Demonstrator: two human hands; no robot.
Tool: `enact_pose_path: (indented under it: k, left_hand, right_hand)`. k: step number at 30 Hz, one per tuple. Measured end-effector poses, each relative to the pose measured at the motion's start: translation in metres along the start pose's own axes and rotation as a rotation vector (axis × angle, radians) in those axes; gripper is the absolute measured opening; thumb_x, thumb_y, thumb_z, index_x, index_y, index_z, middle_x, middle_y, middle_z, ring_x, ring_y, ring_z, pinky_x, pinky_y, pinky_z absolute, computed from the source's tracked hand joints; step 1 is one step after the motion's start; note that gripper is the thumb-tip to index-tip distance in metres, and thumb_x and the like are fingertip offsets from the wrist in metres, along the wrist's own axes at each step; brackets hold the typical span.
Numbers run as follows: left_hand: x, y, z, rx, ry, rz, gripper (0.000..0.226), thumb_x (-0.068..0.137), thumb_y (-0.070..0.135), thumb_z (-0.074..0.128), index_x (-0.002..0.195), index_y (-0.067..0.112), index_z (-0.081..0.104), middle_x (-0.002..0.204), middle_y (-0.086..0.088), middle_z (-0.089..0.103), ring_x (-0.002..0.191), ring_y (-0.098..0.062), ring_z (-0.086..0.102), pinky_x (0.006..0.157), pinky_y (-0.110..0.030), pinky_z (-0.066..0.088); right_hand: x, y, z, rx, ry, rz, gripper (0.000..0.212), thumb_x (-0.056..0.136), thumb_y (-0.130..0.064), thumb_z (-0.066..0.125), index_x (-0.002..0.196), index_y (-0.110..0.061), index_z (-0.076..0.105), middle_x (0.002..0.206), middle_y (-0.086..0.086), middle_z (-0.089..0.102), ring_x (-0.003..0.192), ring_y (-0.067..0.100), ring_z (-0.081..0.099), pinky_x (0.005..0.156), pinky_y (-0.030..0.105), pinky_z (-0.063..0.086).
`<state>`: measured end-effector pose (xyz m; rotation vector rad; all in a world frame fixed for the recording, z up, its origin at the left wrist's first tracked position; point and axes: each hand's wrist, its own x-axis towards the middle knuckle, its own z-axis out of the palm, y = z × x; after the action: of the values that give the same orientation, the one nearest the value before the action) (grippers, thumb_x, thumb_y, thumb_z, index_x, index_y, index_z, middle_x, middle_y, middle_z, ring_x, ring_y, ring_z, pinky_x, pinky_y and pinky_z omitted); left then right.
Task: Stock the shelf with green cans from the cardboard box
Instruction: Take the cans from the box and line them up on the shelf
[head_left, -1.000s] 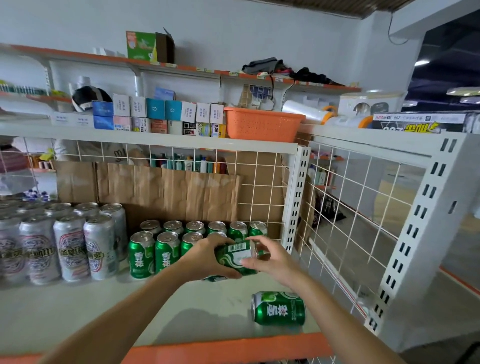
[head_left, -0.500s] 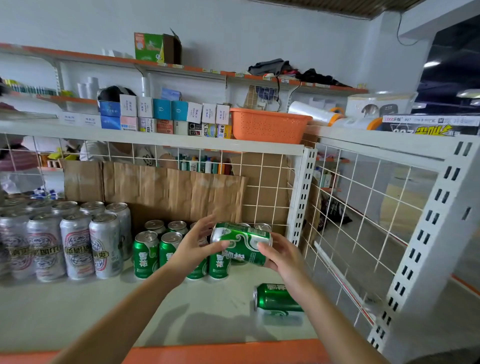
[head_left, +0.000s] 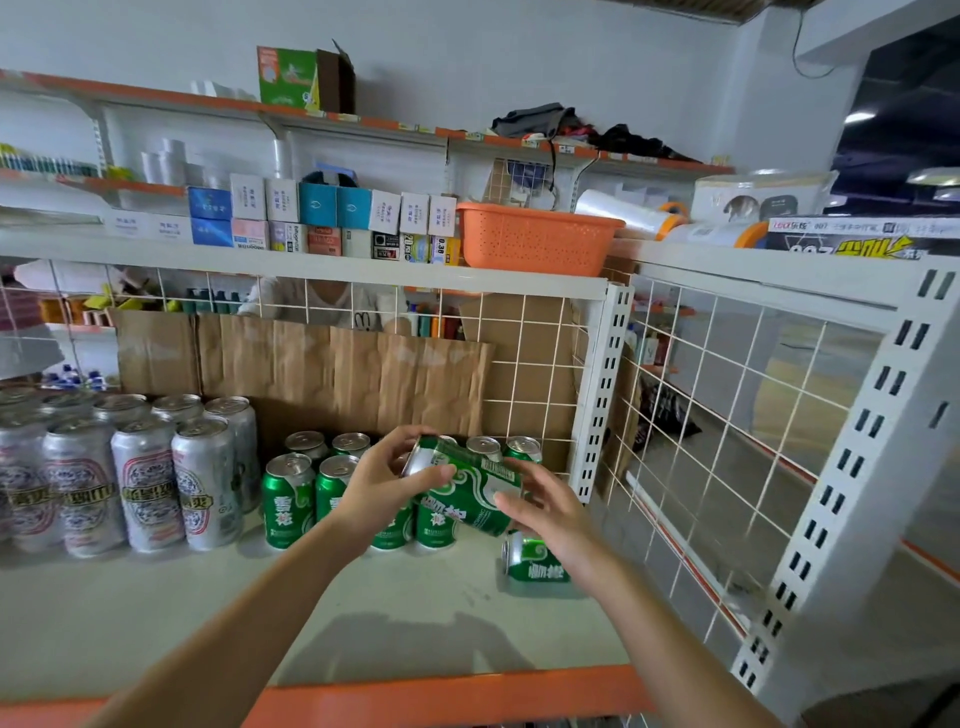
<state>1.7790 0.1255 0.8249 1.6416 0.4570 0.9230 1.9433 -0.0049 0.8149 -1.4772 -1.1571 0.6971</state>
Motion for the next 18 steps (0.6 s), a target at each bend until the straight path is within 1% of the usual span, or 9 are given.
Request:
enact_pose_path:
  k: [1,2,4,6,8,10,13,15,18]
  left_hand:
    - [0.000,0.001,0.000,0.015,-0.020,0.007,0.063,0.054,0.035,0.084,0.109,0.015,0.061,0.100,-0.013,0.069,0.095,-0.028,0.066,0.085,-0.034,0.055]
    - [0.001,0.002,0.000,0.030,-0.034,0.010,0.058,0.059,0.026,0.086,0.109,0.013,0.060,0.101,-0.013,0.068,0.096,-0.028,0.066,0.086,-0.035,0.055]
    - [0.001,0.004,0.000,0.038,-0.051,0.010,0.047,0.068,0.010,0.080,0.110,0.010,0.059,0.102,-0.014,0.068,0.097,-0.029,0.065,0.088,-0.037,0.054]
    - [0.002,0.007,0.001,0.047,-0.077,0.019,0.042,0.071,0.003,0.075,0.110,0.009,0.059,0.098,-0.010,0.070,0.094,-0.024,0.067,0.086,-0.036,0.055]
    - [0.003,0.011,0.004,0.080,-0.113,0.038,0.041,0.071,0.002,0.076,0.108,0.010,0.060,0.094,-0.004,0.070,0.090,-0.015,0.067,0.080,-0.030,0.055]
    - [0.005,0.015,0.007,0.129,-0.152,0.058,0.042,0.071,0.004,0.077,0.108,0.012,0.061,0.096,-0.003,0.068,0.088,-0.011,0.066,0.076,-0.025,0.055]
    - [0.008,0.019,0.010,0.217,-0.190,0.103,0.044,0.069,0.008,0.079,0.108,0.014,0.061,0.101,-0.007,0.067,0.092,-0.016,0.065,0.081,-0.028,0.055]
    - [0.009,0.019,0.011,0.272,-0.190,0.126,0.046,0.068,0.011,0.081,0.109,0.015,0.061,0.103,-0.006,0.067,0.095,-0.014,0.065,0.085,-0.029,0.054]
    - [0.010,0.019,0.013,0.320,-0.200,0.140,0.055,0.067,0.016,0.083,0.116,0.018,0.059,0.108,0.000,0.066,0.098,-0.011,0.063,0.088,-0.028,0.052]
  right_hand:
    - [0.001,0.000,-0.002,-0.067,-0.017,-0.010,0.087,0.053,-0.071,0.073,0.128,-0.035,0.047,0.126,-0.008,0.056,0.112,0.011,0.057,0.096,0.033,0.049]
    - [0.001,0.000,-0.003,-0.119,-0.032,-0.025,0.094,0.048,-0.075,0.071,0.130,-0.037,0.045,0.128,-0.011,0.053,0.116,0.010,0.054,0.099,0.034,0.047]
    - [0.002,-0.003,-0.004,-0.210,-0.049,-0.043,0.100,0.047,-0.075,0.072,0.134,-0.036,0.041,0.131,-0.013,0.050,0.119,0.010,0.051,0.101,0.036,0.044]
    - [0.002,-0.007,-0.003,-0.247,-0.083,-0.035,0.102,0.047,-0.069,0.076,0.136,-0.034,0.039,0.131,-0.013,0.050,0.117,0.009,0.052,0.100,0.031,0.044]
    - [0.002,-0.010,0.001,-0.269,-0.111,-0.034,0.091,0.054,-0.053,0.083,0.132,-0.033,0.041,0.126,-0.011,0.055,0.112,0.008,0.057,0.097,0.028,0.048]
    - [0.003,-0.011,0.004,-0.333,-0.095,-0.051,0.081,0.062,-0.037,0.086,0.130,-0.030,0.043,0.121,-0.008,0.059,0.108,0.009,0.060,0.094,0.029,0.050]
    - [0.002,-0.014,0.006,-0.414,-0.062,-0.072,0.076,0.064,-0.034,0.085,0.128,-0.024,0.045,0.115,-0.009,0.060,0.105,0.010,0.059,0.087,0.023,0.050]
    - [0.001,-0.015,0.005,-0.429,-0.059,-0.070,0.074,0.065,-0.034,0.084,0.128,-0.023,0.045,0.112,-0.012,0.059,0.104,0.008,0.059,0.083,0.019,0.048]
    - [0.000,-0.011,0.005,-0.371,-0.040,-0.083,0.073,0.064,-0.033,0.085,0.126,-0.023,0.047,0.115,-0.010,0.061,0.103,0.008,0.060,0.085,0.022,0.050]
